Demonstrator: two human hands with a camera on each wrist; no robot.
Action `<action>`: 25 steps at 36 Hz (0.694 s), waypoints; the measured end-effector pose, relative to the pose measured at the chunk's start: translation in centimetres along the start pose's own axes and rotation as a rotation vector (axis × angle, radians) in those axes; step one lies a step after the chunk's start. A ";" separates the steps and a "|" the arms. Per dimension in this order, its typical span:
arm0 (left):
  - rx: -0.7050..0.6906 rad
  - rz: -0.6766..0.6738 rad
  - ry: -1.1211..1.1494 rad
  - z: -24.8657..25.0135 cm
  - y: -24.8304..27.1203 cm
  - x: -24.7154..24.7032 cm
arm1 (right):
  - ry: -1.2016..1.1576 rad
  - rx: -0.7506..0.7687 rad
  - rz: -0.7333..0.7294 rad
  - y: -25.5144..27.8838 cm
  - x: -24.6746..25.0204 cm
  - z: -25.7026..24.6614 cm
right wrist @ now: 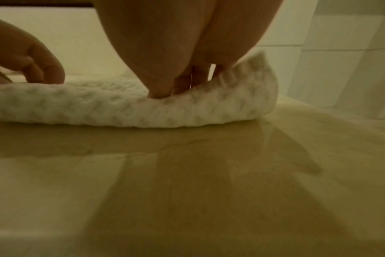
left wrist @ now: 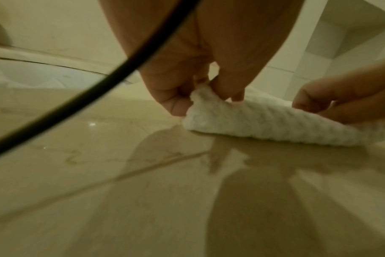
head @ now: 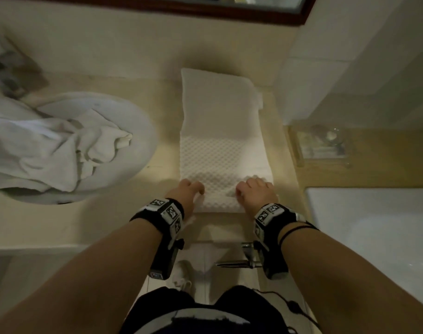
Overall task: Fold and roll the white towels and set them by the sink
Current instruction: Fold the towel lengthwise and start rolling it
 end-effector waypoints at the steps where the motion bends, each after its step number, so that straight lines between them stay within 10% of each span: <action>1: 0.012 0.011 0.024 0.0 -0.1 0.2 | 0.008 0.002 0.013 0.0 0.5 -0.1; 14: 0.180 0.100 0.145 -1.0 -1.7 1.9 | 0.093 0.241 -0.190 0.8 0.7 -1.2; 25: 0.005 0.049 -0.380 2.7 -0.7 1.3 | 0.043 0.099 -0.459 -2.4 1.7 -0.1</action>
Point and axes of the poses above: each hand's wrist, its own y-axis away from the middle knuckle, its own x-axis out of the back of the hand, z = x × y, the point moved 8 cm from there along -y, towards the middle knuckle, and after that the axes turned 14 degrees about -x, right-handed, at the moved point
